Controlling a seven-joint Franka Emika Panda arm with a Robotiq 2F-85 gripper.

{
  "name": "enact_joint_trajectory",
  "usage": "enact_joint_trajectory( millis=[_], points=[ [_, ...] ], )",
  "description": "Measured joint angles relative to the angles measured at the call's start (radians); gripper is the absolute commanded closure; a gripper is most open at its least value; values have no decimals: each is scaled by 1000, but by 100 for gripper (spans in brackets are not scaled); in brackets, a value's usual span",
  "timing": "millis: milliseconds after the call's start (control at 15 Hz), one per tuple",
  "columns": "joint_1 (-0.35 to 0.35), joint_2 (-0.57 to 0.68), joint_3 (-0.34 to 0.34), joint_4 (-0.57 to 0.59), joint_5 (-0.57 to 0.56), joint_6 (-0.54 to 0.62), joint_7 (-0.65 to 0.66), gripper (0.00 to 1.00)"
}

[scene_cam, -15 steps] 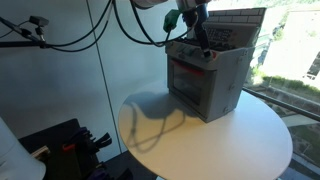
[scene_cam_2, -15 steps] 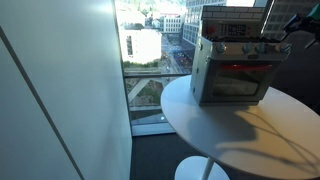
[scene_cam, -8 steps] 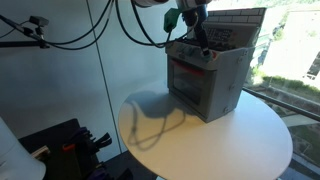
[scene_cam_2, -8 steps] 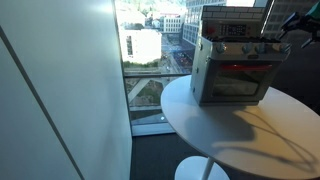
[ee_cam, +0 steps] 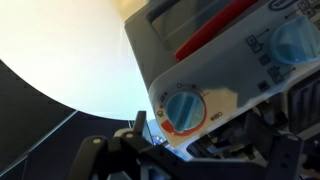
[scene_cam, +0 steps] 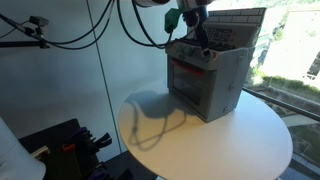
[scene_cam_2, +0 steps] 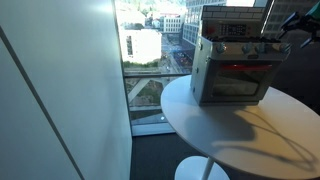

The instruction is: Turn the knob on the far right to the right

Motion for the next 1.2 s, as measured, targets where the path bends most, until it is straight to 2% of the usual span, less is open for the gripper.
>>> enact_joint_trajectory(
  millis=[800, 867, 933, 1200],
  points=[
    [7, 22, 0, 11, 33, 5, -38, 0],
    [8, 23, 0, 12, 38, 5, -42, 8],
    [9, 25, 0, 13, 39, 5, -44, 28],
    [10, 28, 0, 18, 40, 5, -44, 60]
  ],
)
